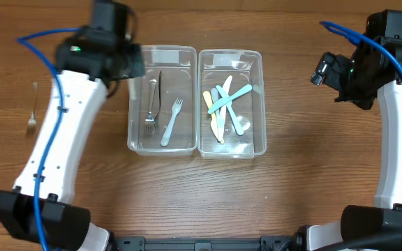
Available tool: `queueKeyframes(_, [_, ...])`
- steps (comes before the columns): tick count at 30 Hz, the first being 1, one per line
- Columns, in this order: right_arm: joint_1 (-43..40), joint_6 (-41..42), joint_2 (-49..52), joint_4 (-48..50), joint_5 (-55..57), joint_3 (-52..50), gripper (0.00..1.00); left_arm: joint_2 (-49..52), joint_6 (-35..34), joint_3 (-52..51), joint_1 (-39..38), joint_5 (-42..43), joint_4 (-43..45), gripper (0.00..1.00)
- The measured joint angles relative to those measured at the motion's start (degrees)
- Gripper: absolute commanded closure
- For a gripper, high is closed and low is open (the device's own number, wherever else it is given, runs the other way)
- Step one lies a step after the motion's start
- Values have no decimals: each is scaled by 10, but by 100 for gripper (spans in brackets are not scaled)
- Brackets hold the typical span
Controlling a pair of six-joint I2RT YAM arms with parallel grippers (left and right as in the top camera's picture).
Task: Pack container
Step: 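Carry the white fork into the left container and release it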
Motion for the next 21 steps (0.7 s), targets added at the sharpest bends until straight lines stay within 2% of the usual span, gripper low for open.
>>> queueKeyframes(5, [0,0,0,0,0,0,5,61,-28,0,-40,-1,5,96])
queueKeyframes(13, [0,0,0,0,0,0,5,220,-33,0,-45,18,9,94])
queueKeyframes(15, [0,0,0,0,0,0,5,235,-33,0,-45,21,10,80])
queueKeyframes(16, [0,0,0,-1,0,0,5,238,-33,-1,-45,22,9,63])
queueKeyframes(17, [0,0,0,0,0,0,5,238,-37,-1,-45,24,9,53])
queueKeyframes(20, [0,0,0,-1,0,0,5,238,-34,-1,-45,25,14,37])
queueKeyframes(21, [0,0,0,0,0,0,5,238,-29,-1,-45,25,13,35])
